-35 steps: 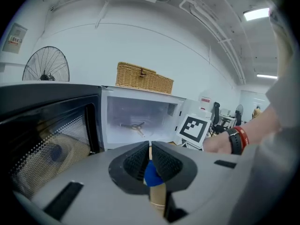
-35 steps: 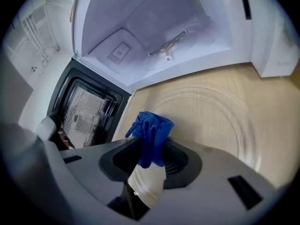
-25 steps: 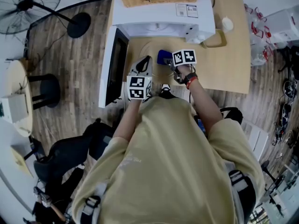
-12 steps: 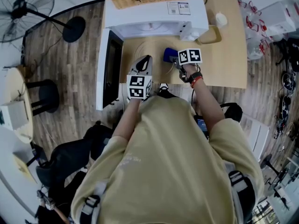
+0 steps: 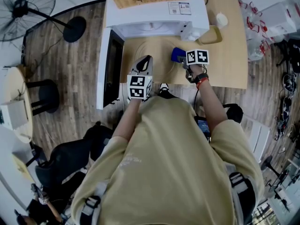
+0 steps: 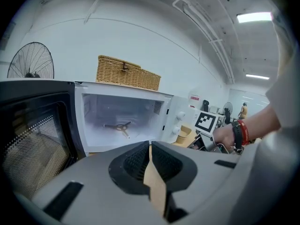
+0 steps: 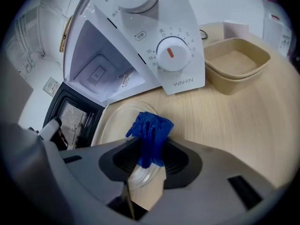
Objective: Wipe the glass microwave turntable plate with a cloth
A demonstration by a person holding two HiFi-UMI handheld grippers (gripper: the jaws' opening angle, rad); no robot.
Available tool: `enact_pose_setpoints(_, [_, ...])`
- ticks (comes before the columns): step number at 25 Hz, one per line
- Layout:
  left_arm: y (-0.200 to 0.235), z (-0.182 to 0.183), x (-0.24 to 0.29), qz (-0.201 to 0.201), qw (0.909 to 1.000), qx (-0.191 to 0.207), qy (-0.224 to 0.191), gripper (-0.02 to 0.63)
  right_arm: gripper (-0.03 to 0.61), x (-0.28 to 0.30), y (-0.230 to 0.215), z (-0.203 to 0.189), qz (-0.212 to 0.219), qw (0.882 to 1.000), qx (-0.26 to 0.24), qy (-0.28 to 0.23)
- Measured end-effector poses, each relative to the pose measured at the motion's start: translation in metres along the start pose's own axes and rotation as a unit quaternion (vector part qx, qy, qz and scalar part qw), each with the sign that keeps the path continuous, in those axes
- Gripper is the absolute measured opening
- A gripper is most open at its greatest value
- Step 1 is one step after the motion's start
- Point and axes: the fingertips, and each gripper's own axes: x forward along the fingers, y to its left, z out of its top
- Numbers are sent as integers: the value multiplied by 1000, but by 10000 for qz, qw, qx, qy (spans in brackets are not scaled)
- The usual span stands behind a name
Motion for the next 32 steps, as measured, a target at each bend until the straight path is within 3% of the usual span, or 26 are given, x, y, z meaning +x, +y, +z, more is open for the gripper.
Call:
enact_pose_setpoints(8, [11,-6,-13,198,9998,-82,-2,34,144,2,10,2,6,9999,74,-141])
enact_pose_setpoints(12, [22,-9,-24,373,9992,-157,-17,34,144,10,57,0,604,9981,21,-113])
enact_pose_setpoints(20, [48,-17,-53,793,9963,-334,-70,34,144,61,166,-30,1343,9877,-642,480])
enact_pose_setpoints(26, [62,-24,-73,1018,9938,-443,-92,34,144,95,204,-49,1382,9821,-996,806])
enact_pose_setpoints(32, [69,-29,-81,1084,9929,-481,-95,34,144,109,199,-54,1286,9834,-885,928])
